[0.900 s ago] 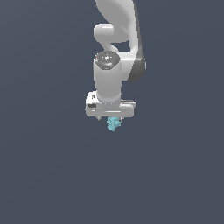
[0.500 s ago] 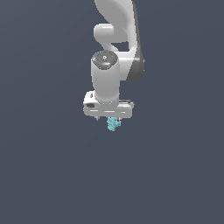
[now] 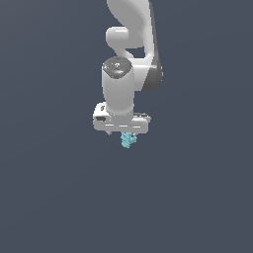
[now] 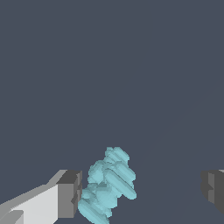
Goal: Pick up the object and move it to a goal position.
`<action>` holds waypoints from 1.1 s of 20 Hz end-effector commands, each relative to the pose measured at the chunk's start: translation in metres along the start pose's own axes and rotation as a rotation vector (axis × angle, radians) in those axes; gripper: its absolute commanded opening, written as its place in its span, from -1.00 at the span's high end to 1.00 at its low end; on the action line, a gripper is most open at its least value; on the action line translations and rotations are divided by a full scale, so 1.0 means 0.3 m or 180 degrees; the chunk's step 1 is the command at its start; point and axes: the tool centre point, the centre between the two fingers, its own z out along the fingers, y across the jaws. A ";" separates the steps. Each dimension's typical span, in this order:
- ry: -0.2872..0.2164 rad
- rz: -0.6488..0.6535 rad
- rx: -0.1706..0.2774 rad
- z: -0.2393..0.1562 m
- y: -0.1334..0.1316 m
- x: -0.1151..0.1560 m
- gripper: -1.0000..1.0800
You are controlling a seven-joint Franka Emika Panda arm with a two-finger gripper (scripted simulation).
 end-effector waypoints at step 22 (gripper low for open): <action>0.0026 0.1312 -0.0007 0.094 -0.061 -0.125 -0.92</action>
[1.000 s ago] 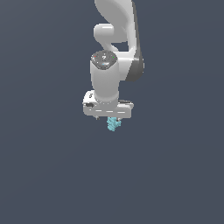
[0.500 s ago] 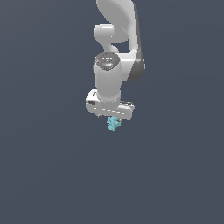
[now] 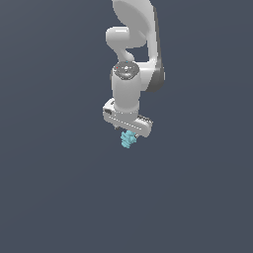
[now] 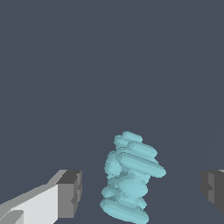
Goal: Pick up the object and move it to a goal position.
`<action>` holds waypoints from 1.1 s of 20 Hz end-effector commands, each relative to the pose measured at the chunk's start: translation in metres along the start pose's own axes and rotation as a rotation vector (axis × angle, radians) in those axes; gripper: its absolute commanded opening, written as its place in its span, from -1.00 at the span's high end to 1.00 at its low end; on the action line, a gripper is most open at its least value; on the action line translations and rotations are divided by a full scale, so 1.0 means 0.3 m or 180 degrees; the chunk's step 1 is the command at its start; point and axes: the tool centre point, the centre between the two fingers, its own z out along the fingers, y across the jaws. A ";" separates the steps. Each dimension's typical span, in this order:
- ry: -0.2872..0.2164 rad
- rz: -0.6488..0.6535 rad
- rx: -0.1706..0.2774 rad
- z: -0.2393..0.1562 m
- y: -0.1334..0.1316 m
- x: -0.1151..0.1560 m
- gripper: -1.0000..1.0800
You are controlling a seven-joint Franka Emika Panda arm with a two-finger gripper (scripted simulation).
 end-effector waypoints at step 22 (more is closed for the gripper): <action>0.0026 0.1092 0.0005 0.069 0.008 -0.118 -0.92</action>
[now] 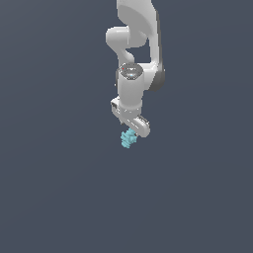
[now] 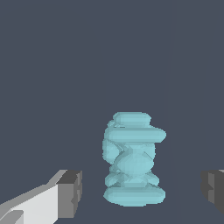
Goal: Pick up the object and move it to a goal position.
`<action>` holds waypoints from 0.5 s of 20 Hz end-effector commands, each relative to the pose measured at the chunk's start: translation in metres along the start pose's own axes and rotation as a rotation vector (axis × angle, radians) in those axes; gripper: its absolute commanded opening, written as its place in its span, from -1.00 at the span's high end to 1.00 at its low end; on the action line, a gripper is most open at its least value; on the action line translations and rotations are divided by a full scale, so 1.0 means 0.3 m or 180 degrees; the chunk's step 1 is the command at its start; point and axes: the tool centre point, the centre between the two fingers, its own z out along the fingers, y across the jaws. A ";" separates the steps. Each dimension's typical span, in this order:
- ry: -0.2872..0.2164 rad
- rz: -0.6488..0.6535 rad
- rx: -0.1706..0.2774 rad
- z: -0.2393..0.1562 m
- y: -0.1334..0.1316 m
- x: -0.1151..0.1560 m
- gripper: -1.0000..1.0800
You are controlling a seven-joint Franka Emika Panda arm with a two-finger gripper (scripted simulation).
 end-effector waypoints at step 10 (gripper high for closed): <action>0.0001 0.0009 -0.0001 0.088 0.003 -0.002 -0.92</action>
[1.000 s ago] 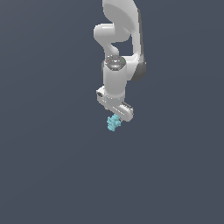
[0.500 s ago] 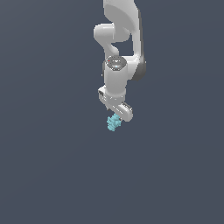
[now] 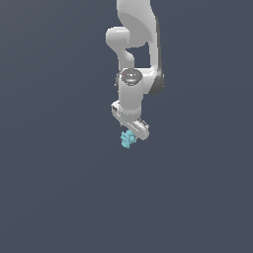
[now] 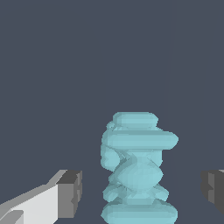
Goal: Pick up the object and move it to a goal position.
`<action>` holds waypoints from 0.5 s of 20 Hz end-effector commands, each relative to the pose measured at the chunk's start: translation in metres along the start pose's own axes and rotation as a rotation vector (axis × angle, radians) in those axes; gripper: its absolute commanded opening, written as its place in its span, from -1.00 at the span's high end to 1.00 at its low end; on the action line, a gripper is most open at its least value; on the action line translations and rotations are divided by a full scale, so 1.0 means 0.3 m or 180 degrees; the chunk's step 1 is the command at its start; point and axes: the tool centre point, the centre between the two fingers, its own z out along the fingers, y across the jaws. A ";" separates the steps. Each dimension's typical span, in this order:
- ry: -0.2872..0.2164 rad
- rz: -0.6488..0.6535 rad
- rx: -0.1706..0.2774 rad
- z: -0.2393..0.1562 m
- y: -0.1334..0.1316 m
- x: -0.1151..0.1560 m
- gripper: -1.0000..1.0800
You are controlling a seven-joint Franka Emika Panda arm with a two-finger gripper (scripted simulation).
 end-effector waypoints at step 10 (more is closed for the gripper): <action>-0.0001 0.0008 -0.0003 0.105 0.000 -0.001 1.00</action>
